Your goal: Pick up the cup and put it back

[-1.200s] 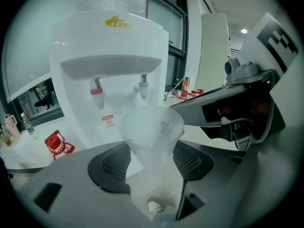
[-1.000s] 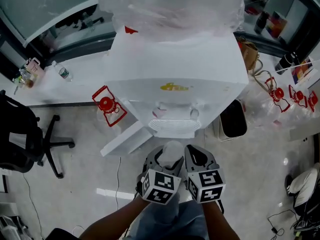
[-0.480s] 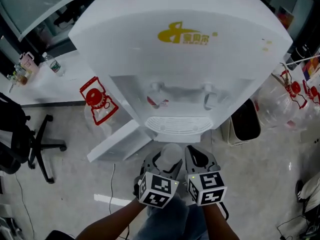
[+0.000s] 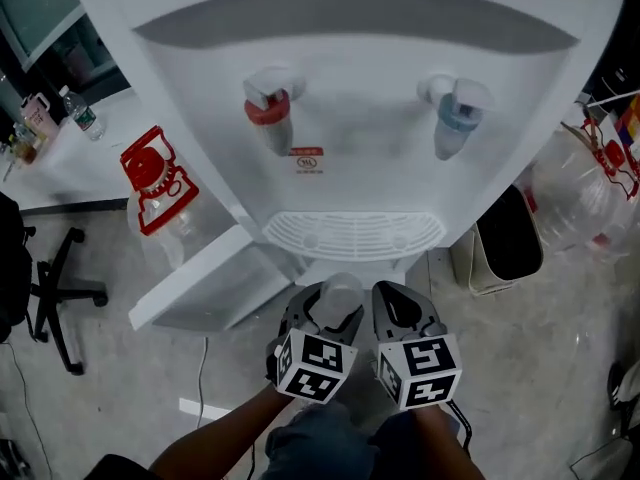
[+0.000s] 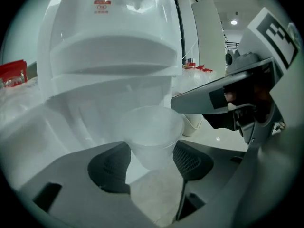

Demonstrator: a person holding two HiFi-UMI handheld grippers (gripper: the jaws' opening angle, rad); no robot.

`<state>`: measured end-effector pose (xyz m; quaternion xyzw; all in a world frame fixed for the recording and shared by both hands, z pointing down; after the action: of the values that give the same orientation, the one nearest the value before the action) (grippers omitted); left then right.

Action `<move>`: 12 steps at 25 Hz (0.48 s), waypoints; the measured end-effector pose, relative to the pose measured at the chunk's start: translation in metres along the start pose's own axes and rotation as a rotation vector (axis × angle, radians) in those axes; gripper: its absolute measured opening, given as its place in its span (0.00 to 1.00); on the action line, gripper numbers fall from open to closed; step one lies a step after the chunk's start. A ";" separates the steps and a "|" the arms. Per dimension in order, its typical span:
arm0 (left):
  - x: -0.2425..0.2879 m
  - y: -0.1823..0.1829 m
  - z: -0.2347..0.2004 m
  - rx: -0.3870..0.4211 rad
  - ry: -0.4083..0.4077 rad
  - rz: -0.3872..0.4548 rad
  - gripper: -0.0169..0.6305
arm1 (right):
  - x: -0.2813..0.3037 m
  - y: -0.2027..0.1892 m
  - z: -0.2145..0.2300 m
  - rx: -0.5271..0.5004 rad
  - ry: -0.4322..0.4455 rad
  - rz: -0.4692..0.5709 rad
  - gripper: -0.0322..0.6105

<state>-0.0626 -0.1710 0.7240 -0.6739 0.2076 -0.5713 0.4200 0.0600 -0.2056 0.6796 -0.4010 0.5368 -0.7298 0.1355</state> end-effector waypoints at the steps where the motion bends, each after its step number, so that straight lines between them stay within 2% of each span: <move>1: 0.007 -0.004 -0.001 -0.003 0.002 0.003 0.45 | 0.003 -0.005 0.003 -0.003 -0.001 0.004 0.08; 12: 0.066 -0.043 -0.013 -0.022 0.060 0.001 0.45 | 0.036 -0.043 0.014 -0.006 0.020 0.021 0.08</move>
<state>-0.0666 -0.2014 0.7980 -0.6610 0.2267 -0.5887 0.4064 0.0568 -0.2209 0.7353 -0.3885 0.5447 -0.7306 0.1366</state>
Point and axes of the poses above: the fingertips, and each gripper's own axes: x forward along the fingers, z to its right, y out of its top, the point moved 9 cm from there along -x, backward along the fingers, and after that the axes turned 3 degrees about -x, right-handed, at the moved point
